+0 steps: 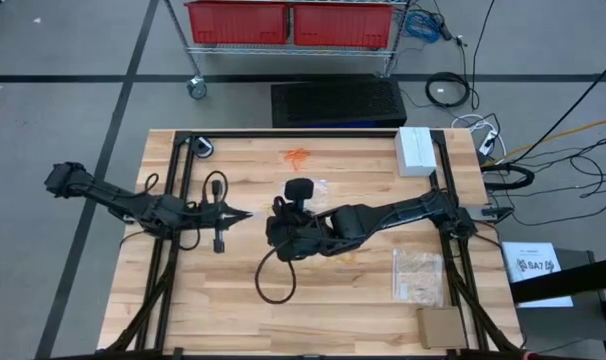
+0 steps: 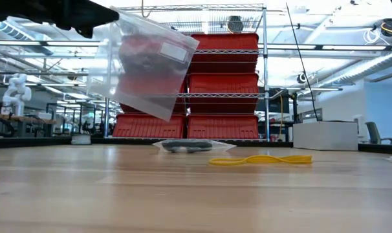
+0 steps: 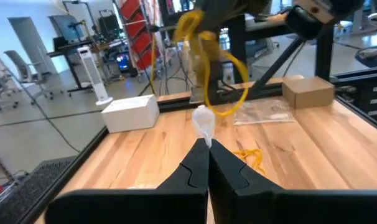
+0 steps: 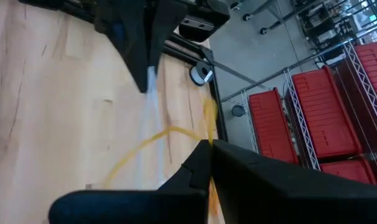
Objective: Sort rubber bands
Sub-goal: Put the top yellow rubber band on the zip bag
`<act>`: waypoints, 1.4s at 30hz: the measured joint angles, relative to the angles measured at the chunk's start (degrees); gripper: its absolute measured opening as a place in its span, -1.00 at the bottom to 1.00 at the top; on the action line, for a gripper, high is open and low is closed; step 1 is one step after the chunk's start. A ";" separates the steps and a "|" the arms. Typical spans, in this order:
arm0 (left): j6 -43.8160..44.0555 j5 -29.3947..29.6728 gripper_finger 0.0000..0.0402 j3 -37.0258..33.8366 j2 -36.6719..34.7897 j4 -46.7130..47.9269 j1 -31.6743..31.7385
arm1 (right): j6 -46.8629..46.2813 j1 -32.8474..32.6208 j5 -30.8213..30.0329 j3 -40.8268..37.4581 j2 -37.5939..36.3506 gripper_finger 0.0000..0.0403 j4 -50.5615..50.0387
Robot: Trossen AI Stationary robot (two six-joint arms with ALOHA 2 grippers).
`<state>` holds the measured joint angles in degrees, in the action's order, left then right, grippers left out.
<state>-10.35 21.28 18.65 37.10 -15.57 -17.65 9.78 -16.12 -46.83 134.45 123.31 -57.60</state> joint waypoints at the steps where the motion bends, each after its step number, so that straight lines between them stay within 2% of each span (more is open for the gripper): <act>1: 0.00 -0.06 -1.00 0.00 0.00 -0.05 0.00 | -0.02 0.17 -0.13 0.00 0.00 -1.00 0.08; 12: -0.30 -0.08 -1.00 0.00 0.00 -0.68 0.00 | 0.05 0.57 0.47 0.00 0.00 -1.00 0.33; 17: -0.50 -0.28 -1.00 0.00 0.00 -1.11 0.00 | -2.30 0.97 4.05 0.00 0.28 -1.00 -1.33; 24: -0.52 -1.22 -1.00 0.00 0.00 -1.79 0.00 | -2.64 1.22 4.08 0.00 0.31 -1.00 -2.30; 28: -0.52 -2.61 -1.00 0.00 0.00 -2.12 0.02 | -3.40 2.09 10.10 0.02 0.73 -1.00 -2.49; 36: -0.53 -2.73 -1.00 0.00 0.00 -2.12 0.02 | -4.47 4.22 16.52 0.02 3.18 -1.00 -3.68; 42: -0.57 -2.68 -1.00 0.00 0.00 -2.03 0.02 | -5.73 4.03 16.48 0.02 3.50 -1.00 -3.96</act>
<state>-10.92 18.60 18.65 37.10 -17.60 -17.63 4.05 -12.09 -30.35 134.47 126.80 -61.56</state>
